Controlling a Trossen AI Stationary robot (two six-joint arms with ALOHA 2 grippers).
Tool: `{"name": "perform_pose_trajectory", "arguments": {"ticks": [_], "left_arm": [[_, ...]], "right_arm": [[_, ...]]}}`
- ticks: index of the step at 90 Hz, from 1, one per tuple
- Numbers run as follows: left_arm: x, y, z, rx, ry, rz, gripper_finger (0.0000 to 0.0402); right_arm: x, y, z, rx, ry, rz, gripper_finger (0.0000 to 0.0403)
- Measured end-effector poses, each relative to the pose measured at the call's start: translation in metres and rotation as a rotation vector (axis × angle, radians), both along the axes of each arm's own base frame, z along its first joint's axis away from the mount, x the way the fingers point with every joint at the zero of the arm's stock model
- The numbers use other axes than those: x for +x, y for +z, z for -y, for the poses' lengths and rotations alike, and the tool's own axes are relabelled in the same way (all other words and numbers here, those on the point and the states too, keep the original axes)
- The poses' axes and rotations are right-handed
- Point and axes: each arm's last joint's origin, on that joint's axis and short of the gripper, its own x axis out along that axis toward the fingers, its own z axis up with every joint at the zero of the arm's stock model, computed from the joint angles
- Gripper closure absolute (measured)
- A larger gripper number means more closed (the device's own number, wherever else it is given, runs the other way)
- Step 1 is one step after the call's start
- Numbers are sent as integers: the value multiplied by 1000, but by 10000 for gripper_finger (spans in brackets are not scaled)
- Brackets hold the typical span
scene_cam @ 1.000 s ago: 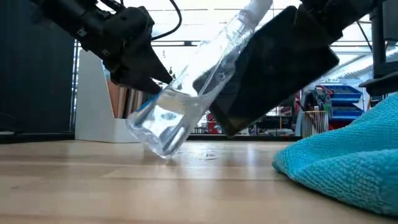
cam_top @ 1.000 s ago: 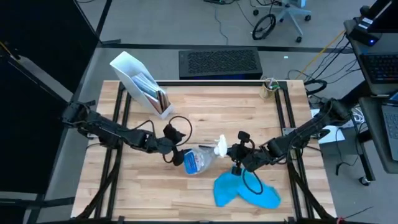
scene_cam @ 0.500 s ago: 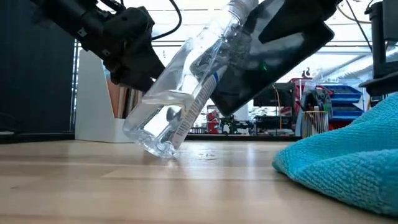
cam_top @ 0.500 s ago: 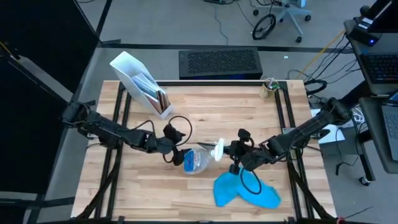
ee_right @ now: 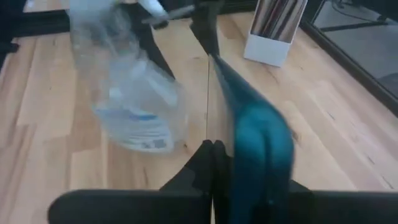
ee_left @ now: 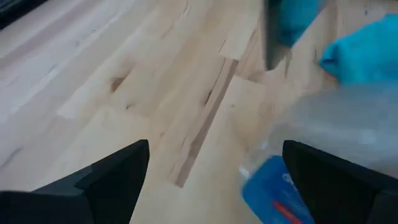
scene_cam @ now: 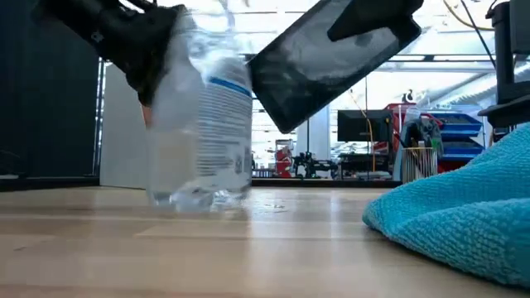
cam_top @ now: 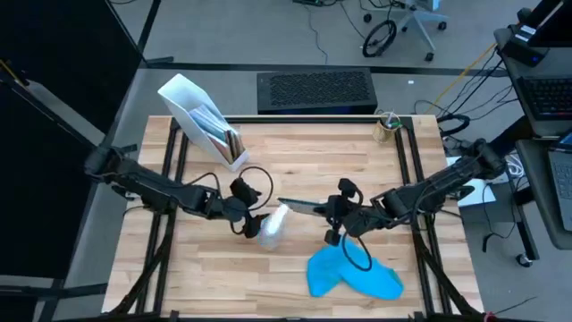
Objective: Apply microfiber cloth
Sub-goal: Spray the front of the tablet with the spray cleaning bottle
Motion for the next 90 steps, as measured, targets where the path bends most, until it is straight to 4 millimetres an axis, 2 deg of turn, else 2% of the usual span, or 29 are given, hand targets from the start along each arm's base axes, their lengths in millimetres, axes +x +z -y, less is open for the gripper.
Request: {"name": "perform_pose_trajectory", "arguments": {"ticks": [23,39,55,76,90], "left_arm": [[-17,16,-5,16,-11,-13,43],[-27,34,-5,0,-68,54,43],[-38,52,-1,-7,-149,133,43],[-44,81,14,6,-359,358,43],[-40,77,17,17,-403,350,43]], "right_arm": [[-3,-3,1,-39,15,-51,394],[-7,-7,0,-34,-1,-94,394],[-19,-3,-15,26,4,-70,394],[-31,-2,-36,42,-32,6,394],[-30,-5,-40,36,-38,15,394]]}}
